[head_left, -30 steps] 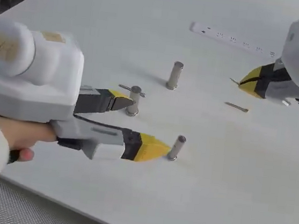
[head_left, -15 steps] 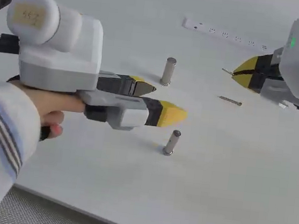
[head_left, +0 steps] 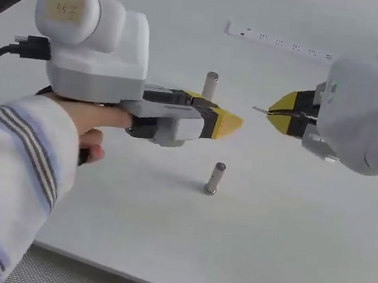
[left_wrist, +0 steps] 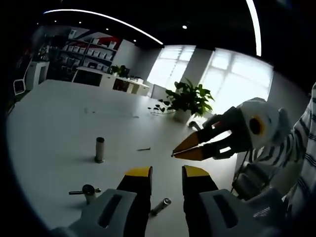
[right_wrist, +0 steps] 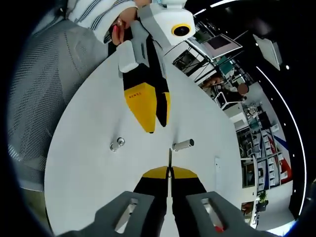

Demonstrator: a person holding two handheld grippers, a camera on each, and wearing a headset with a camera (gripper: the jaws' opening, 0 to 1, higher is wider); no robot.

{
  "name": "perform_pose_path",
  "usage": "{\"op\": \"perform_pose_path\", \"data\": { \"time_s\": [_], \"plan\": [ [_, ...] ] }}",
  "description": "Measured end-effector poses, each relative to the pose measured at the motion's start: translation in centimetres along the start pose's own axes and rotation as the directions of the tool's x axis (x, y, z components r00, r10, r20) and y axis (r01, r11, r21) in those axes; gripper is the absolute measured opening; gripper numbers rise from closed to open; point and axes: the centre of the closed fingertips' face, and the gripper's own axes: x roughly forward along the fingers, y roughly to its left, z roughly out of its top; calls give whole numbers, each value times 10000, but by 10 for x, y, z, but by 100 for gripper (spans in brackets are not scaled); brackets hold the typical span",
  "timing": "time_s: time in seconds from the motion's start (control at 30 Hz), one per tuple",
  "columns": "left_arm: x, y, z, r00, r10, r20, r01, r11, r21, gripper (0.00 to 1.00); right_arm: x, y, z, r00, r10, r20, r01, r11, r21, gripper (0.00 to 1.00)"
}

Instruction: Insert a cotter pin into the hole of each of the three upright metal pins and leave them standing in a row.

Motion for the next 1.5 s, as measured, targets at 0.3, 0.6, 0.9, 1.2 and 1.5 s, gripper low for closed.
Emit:
{"op": "perform_pose_path", "data": {
  "time_s": [0.3,0.6,0.9,1.2,1.5],
  "plan": [
    [7,-1,-5,9999,-79,-131,76,9998,-206,11,2,17,2,9997,214,88,-216,9994,255,0],
    [13,-12,-13,9979,-496,-418,485,9985,-256,2,1,24,6,9996,273,91,-274,9996,107,0],
    [15,-13,-21,9965,-526,-656,506,9982,-322,2,1,31,14,9992,352,165,-351,9994,-57,0],
    [15,-13,-25,9959,-512,-749,488,9982,-345,0,3,31,23,9984,400,392,-401,9992,26,0],
    [9,-13,-27,9949,-673,-747,621,9956,-703,0,4,35,28,9975,500,496,-502,9987,40,0]
  ]
}}
